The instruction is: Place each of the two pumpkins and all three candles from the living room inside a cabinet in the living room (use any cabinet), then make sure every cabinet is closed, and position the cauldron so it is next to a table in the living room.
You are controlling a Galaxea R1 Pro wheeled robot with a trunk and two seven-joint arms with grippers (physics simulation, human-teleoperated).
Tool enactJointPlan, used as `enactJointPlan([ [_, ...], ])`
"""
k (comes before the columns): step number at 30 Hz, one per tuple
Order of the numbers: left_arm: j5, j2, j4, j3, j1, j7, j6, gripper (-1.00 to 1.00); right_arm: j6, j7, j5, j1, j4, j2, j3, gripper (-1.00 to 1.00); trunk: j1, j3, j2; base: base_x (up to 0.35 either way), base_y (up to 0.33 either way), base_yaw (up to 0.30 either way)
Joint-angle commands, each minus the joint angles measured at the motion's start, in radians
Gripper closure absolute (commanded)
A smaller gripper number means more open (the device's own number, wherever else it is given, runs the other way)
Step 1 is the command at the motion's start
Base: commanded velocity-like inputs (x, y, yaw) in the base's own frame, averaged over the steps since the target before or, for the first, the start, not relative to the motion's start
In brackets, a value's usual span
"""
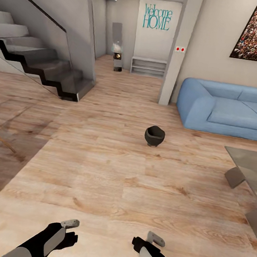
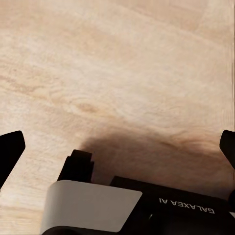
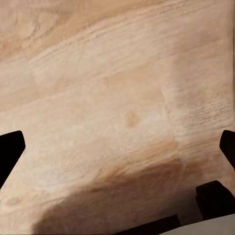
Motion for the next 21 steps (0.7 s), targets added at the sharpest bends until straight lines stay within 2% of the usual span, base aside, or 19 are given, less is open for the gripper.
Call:
enactJointPlan([
  [1, 0.011, 0.001, -0.003, -0.008, 0.000, 0.009, 0.003, -1.00, 0.005, -0.007, -0.003, -0.001, -0.002, 0.000, 0.008, -1.00, 0.001, -0.001, 0.000, 0.322, 0.000, -0.270],
  [12, 0.011, 0.001, -0.001, -0.008, 0.000, 0.009, 0.003, -1.00, 0.006, 0.012, -0.003, -0.001, -0.002, -0.001, 0.007, -1.00, 0.001, -0.001, 0.000, 0.322, -0.091, -0.279],
  [21, 0.011, 0.002, -0.001, -0.008, 0.000, 0.009, 0.003, -1.00, 0.014, 0.015, -0.002, -0.001, -0.002, 0.000, 0.009, -1.00, 0.001, -0.001, 0.000, 0.322, -0.015, -0.257],
])
